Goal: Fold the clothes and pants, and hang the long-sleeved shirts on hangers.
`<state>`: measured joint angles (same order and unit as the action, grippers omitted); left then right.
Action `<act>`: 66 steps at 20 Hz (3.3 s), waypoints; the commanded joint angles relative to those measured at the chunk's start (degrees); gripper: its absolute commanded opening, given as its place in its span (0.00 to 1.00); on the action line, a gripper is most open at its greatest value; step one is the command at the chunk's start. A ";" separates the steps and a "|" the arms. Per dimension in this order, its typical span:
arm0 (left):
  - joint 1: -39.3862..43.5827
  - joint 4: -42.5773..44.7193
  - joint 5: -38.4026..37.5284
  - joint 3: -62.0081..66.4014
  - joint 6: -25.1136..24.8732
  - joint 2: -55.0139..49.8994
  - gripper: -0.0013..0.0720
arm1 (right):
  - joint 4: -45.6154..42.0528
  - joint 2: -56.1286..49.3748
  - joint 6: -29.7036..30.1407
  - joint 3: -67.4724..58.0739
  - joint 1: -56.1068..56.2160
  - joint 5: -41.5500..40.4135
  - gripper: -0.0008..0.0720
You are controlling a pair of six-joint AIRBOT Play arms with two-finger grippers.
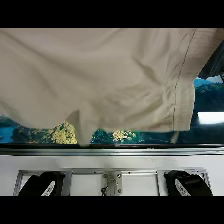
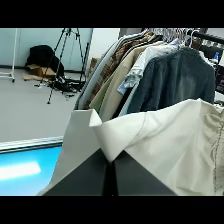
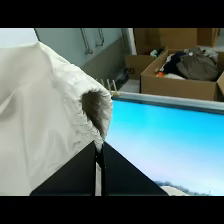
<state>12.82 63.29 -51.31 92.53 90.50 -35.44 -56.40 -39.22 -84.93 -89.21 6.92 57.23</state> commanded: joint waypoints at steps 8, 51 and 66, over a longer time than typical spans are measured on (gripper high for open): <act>0.11 5.77 5.99 0.09 -0.66 -34.75 0.02 | -5.35 -13.33 -17.86 13.03 -0.02 17.09 0.03; -17.75 0.31 0.07 -12.74 -4.83 -51.28 0.02 | -13.90 -20.70 -13.20 14.95 -0.37 -4.22 0.87; -25.53 6.10 -4.98 -39.71 1.79 -37.55 0.86 | -13.88 -20.68 -13.22 14.97 -0.37 -1.22 0.87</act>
<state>-10.66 69.21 -58.19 65.52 91.05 -79.22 -70.32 -59.94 -98.08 -74.26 6.55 55.57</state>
